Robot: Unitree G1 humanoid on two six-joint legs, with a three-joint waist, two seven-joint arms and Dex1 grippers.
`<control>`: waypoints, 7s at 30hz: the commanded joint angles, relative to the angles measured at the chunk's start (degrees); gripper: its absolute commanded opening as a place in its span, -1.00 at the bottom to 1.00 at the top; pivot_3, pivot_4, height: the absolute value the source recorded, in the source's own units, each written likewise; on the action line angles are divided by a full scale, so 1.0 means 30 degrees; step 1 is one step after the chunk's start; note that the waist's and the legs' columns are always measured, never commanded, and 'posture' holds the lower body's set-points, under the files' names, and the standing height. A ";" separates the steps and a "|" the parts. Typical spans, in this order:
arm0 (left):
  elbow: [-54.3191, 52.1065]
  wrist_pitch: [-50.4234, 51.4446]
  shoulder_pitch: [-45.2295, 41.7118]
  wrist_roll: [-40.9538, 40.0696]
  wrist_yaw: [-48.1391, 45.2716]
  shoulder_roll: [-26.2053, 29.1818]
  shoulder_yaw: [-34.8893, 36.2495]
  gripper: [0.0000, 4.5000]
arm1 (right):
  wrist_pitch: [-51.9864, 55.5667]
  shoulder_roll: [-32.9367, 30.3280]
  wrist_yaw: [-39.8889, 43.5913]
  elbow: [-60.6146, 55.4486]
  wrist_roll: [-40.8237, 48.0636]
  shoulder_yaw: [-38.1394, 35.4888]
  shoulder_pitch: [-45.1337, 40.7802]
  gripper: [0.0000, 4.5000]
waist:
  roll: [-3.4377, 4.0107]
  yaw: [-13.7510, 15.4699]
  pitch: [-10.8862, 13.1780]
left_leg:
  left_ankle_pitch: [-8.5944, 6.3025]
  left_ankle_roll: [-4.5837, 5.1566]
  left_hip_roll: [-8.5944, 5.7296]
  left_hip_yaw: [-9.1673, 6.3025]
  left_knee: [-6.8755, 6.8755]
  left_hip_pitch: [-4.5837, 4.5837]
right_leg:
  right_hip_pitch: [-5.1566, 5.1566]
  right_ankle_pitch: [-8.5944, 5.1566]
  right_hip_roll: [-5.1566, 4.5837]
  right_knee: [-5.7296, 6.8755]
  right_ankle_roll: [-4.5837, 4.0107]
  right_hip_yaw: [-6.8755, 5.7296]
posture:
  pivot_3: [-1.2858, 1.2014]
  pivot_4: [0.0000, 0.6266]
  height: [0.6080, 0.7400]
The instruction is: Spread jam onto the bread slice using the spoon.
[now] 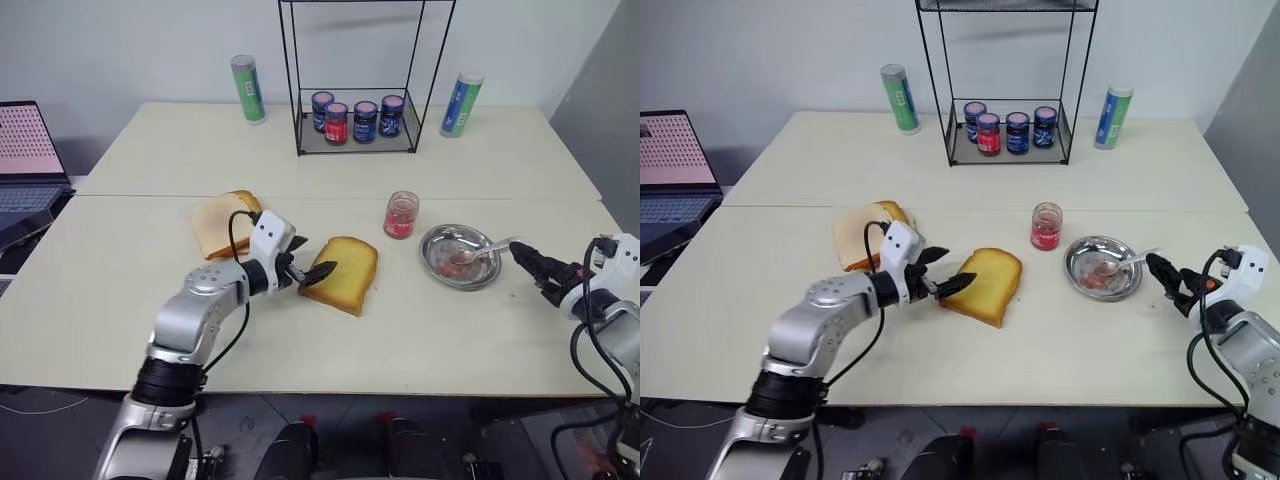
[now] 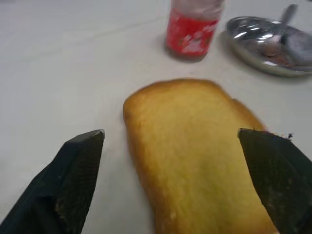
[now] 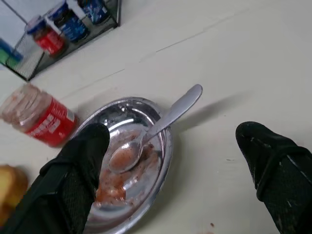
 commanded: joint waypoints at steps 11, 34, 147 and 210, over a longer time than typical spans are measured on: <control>-0.1515 -0.1684 -0.2762 -0.0975 -0.3366 -0.0159 -0.1954 0.99 | -0.0866 0.0852 0.1088 0.6551 0.1451 -0.0715 -0.4101 1.00 | 0.0008 -0.0012 -0.0002 | -0.0002 0.0005 -0.0002 0.0008 0.0005 0.0005 | 0.0027 0.0000 -0.0003 -0.0010 0.0001 -0.0012 | 0.03 -0.52 1.00; -0.1052 -0.1755 -0.3821 -0.0911 -0.3652 -0.0746 -0.2310 1.00 | -0.3811 0.0555 0.3847 1.4195 -0.0627 0.0123 -0.7858 0.69 | 0.0014 -0.0226 0.0001 | 0.0002 0.0000 0.0005 0.0019 0.0013 0.0005 | 0.0019 0.0000 0.0005 -0.0001 0.0001 -0.0004 | 0.03 -0.52 1.00; -0.1083 -0.2364 -0.0847 -0.1054 0.1392 -0.1180 0.0594 1.00 | -0.6265 0.7791 -0.2075 0.8853 -0.6433 0.4600 -1.3101 -0.98 | 0.0057 -0.0503 0.0009 | 0.0040 -0.0068 -0.0002 -0.0004 -0.0016 -0.0018 | -0.0070 0.0003 0.0004 0.0014 -0.0004 0.0010 | 0.03 -0.52 1.00; 0.0492 -0.3487 -0.2563 -0.0730 -0.0705 -0.0915 0.0632 1.00 | -0.3166 0.7665 -0.5538 0.4653 0.1771 0.0848 -1.3643 -0.98 | 0.0076 -0.0502 0.0020 | 0.0037 -0.0063 0.0000 0.0001 -0.0021 -0.0024 | -0.0074 0.0003 0.0002 0.0016 -0.0004 0.0015 | 0.03 -0.52 1.00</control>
